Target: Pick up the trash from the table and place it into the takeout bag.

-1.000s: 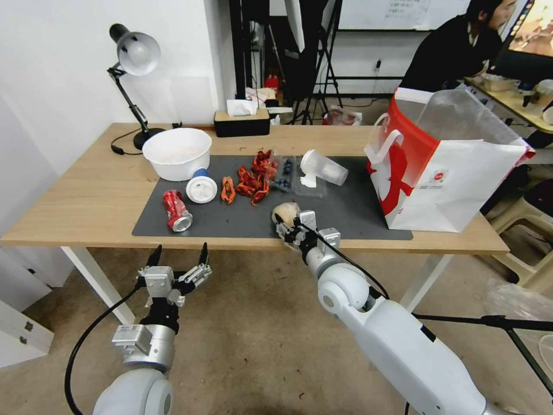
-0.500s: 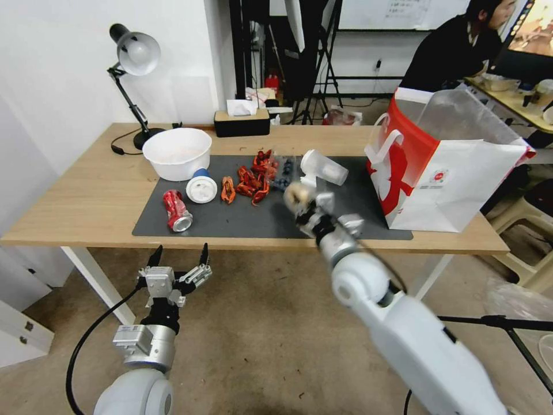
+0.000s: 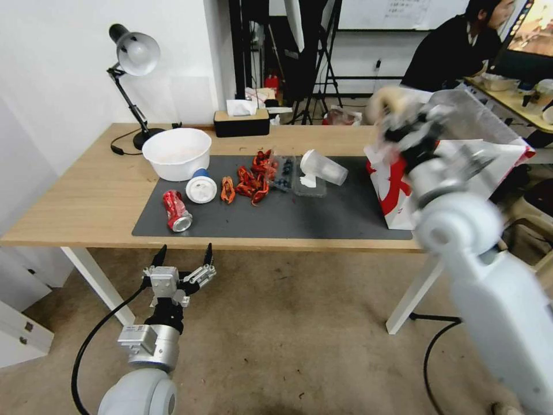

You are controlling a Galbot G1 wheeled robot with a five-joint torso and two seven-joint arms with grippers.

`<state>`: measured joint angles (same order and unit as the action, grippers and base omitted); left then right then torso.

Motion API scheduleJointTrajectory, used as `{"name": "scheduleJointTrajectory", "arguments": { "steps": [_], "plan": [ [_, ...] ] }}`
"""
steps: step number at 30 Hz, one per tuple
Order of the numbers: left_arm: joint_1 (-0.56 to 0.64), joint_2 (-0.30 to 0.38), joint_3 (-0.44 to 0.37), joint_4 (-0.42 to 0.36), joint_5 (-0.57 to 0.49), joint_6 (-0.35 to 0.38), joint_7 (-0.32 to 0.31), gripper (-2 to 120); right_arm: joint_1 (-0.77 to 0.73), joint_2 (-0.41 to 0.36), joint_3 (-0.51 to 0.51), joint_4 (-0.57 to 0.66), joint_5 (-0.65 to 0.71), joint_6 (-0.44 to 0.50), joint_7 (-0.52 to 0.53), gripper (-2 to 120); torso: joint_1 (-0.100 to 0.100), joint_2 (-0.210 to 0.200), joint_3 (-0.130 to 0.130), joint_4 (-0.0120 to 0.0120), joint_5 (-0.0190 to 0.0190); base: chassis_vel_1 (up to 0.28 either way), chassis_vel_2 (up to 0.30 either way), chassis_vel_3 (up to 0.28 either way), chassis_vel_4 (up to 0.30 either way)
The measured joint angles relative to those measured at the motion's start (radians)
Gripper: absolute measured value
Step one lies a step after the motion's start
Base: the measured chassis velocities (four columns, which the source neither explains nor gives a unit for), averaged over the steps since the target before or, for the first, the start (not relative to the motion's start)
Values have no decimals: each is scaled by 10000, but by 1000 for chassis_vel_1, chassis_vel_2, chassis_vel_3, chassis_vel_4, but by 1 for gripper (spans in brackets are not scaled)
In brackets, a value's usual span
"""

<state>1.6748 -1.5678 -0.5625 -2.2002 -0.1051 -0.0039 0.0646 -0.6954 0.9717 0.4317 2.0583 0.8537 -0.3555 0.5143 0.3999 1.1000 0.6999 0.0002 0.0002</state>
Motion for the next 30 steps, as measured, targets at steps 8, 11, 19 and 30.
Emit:
{"name": "scheduleJointTrajectory", "arguments": {
  "steps": [8,11,19,30],
  "plan": [
    [6,10,83,-39,30,-100,171,100,374,-424,396,-1084,416,-2203,1740,8,1,0,0,-2,1,0,0,0,0],
    [3,9,96,-40,32,-118,198,100,500,-377,370,-1296,803,-2607,2140,8,1,0,0,-1,1,0,0,0,0],
    [26,26,82,-41,33,-177,222,100,817,-344,302,-1612,1559,-3358,2764,24,0,0,0,-1,-3,0,0,0,0],
    [-25,25,90,33,31,-193,231,100,910,-470,291,-1585,1883,-3521,2975,64,1,0,0,-2,-2,0,0,0,0]
  ]
}}
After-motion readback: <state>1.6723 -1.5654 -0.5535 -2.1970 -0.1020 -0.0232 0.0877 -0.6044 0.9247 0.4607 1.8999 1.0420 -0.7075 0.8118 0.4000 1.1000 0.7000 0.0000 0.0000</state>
